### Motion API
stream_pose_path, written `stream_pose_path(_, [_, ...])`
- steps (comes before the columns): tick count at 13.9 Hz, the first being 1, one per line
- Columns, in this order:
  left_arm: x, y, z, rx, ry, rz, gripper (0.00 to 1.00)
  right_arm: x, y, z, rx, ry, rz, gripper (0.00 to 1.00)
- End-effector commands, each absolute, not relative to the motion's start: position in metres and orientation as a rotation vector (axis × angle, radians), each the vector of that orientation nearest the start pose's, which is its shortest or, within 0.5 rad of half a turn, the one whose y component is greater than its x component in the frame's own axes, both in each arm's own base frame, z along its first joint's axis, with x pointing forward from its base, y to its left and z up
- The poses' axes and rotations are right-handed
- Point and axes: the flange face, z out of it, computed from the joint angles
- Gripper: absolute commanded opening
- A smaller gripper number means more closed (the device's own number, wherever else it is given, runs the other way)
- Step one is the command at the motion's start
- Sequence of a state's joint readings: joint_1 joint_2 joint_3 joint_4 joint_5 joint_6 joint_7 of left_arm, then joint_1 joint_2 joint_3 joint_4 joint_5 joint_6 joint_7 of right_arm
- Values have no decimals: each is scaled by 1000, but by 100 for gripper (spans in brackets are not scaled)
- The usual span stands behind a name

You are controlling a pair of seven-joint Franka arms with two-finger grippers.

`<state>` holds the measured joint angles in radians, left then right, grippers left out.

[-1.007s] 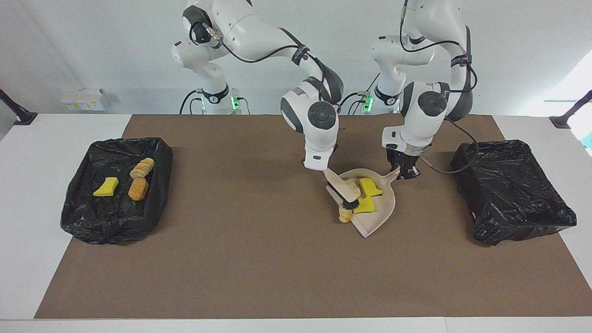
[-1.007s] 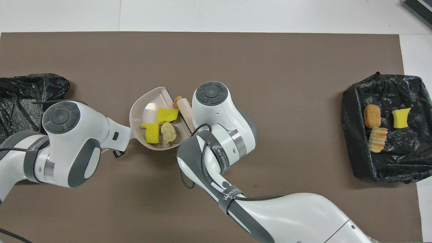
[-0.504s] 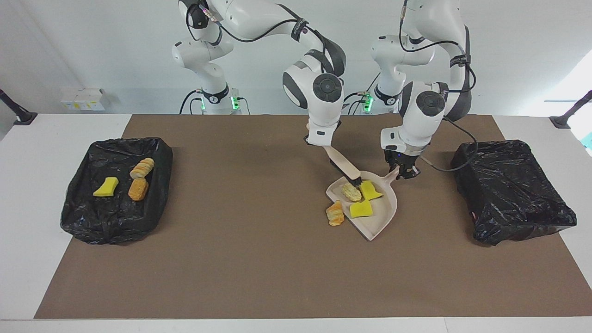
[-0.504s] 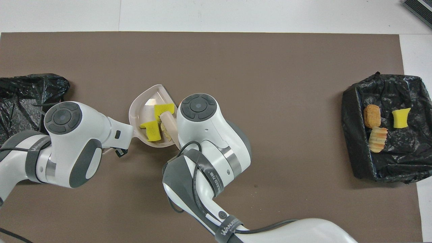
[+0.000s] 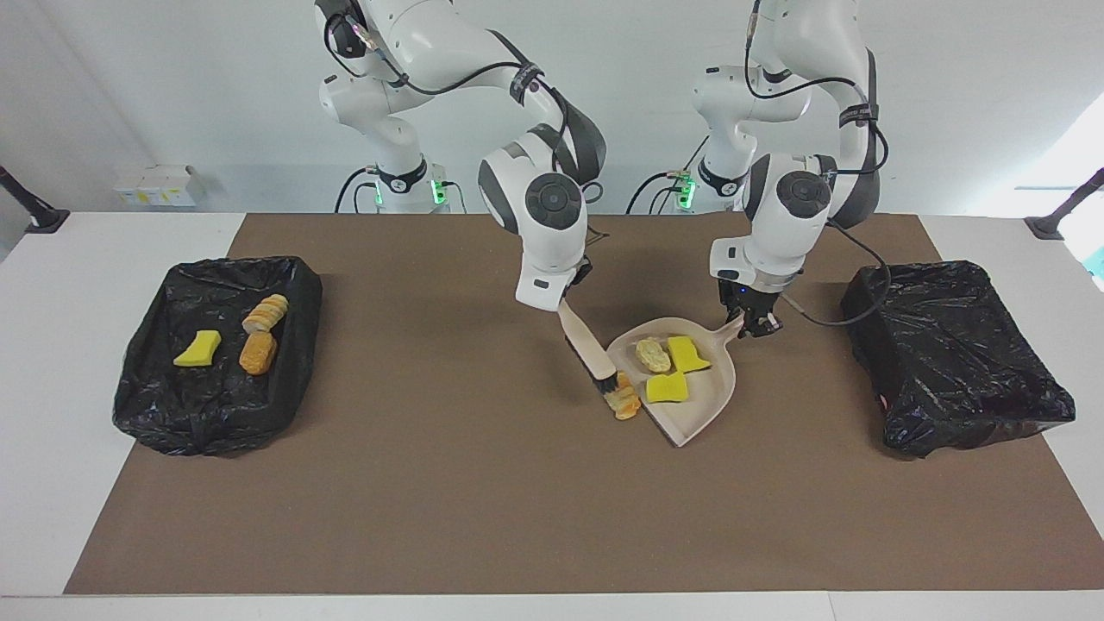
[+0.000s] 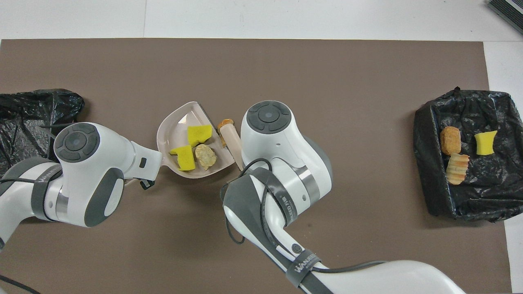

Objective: Sweep and dump trash in bin
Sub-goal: 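Sweep the last bread chunk into the dustpan with the right gripper's brush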

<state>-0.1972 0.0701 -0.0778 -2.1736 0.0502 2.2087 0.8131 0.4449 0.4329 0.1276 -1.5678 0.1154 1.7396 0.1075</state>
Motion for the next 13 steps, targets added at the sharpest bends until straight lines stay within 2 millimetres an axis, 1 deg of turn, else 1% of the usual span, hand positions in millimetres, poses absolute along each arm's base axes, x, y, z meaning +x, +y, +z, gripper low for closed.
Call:
stream_pose_path(1, [530,-162,359,-2577,1723,39,0,559,363,351,-2987,-679,448,0])
stream_pose_path(2, [529,-166,359,-2568,1739,36,0,557,367,345,-2988,-690,459,0])
stream_pose_path(3, [526,-177,360,-2550,1765,28,0,555,369,344,-2989,-699,463,0])
stream_pose_path(5, [522,-188,361,-2539,1782,22,0,549,377,350,-2973,-699,461,0])
stream_pose_path(6, [521,-191,360,-2533,1790,24,0,537,393,349,-2959,-727,473,0])
stream_pose_path(7, [520,-192,361,-2535,1789,24,0,527,404,350,-2943,-729,488,0])
stream_pose_path(9, [520,-192,360,-2536,1789,28,0,521,412,357,-2917,-611,513,0])
stream_pose_path(11, [520,-191,362,-2534,1790,29,0,508,426,371,-2880,-597,519,0])
stream_pose_path(12, [519,-192,362,-2535,1789,29,0,505,428,374,-2884,-583,524,0])
stream_pose_path(13, [519,-191,362,-2536,1789,31,0,500,433,380,-2878,-591,523,0])
